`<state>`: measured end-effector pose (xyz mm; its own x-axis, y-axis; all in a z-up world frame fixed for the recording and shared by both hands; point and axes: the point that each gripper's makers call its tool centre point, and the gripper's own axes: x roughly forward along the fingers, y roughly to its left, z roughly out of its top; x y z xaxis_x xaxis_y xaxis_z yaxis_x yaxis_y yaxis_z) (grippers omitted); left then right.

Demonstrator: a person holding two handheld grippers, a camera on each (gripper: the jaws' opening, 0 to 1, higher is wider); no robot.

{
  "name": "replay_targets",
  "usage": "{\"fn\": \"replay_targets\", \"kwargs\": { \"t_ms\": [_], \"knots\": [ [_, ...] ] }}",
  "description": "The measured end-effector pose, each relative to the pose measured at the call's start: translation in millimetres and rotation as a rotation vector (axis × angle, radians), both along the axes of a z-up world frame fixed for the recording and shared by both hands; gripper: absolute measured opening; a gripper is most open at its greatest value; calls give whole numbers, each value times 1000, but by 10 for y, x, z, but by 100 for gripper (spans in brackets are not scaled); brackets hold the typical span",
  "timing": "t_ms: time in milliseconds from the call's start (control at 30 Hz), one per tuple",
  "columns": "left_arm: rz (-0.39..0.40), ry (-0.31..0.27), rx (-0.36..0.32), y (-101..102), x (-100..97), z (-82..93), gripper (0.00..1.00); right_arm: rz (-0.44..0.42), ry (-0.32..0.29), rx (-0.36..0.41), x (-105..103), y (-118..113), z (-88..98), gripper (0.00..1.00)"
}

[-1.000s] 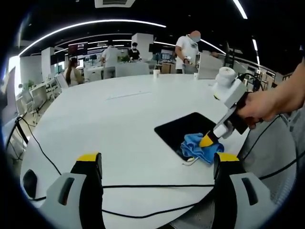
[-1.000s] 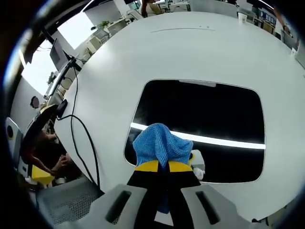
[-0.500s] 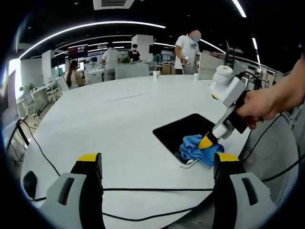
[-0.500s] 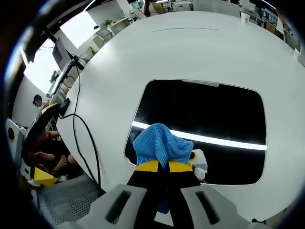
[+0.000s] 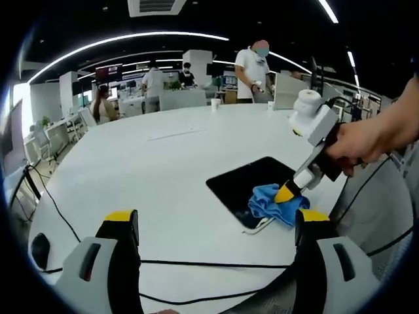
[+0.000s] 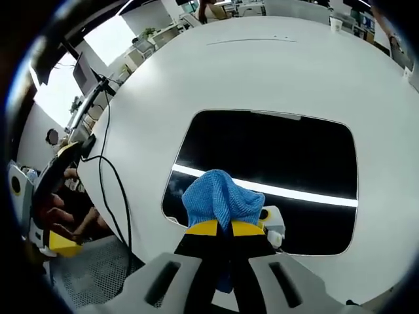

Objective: Wipe the mirror surface with the cleaning cloth until all visible marks leave the cleaned area.

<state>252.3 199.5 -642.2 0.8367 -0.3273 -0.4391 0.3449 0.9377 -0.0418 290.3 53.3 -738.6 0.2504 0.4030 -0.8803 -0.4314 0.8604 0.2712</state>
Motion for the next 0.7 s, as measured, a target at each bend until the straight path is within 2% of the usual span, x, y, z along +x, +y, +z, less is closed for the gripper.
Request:
{"fn": "replay_targets", "kwargs": {
  "t_ms": [233, 333, 467, 567, 700],
  "knots": [
    [-3, 20, -16, -49, 27, -49, 99, 0, -14, -12, 8, -45, 2, 0],
    [5, -1, -25, -69, 59, -19, 99, 1, -15, -24, 10, -83, 7, 0],
    [-11, -1, -19, -115, 62, -33, 99, -1, -16, -28, 32, -111, 2, 0],
    [-1, -10, -46, -137, 86, -13, 99, 0, -17, -30, 33, -112, -5, 0],
    [-5, -11, -33, -192, 118, -39, 99, 4, -16, -34, 36, -110, -4, 0]
  ]
}}
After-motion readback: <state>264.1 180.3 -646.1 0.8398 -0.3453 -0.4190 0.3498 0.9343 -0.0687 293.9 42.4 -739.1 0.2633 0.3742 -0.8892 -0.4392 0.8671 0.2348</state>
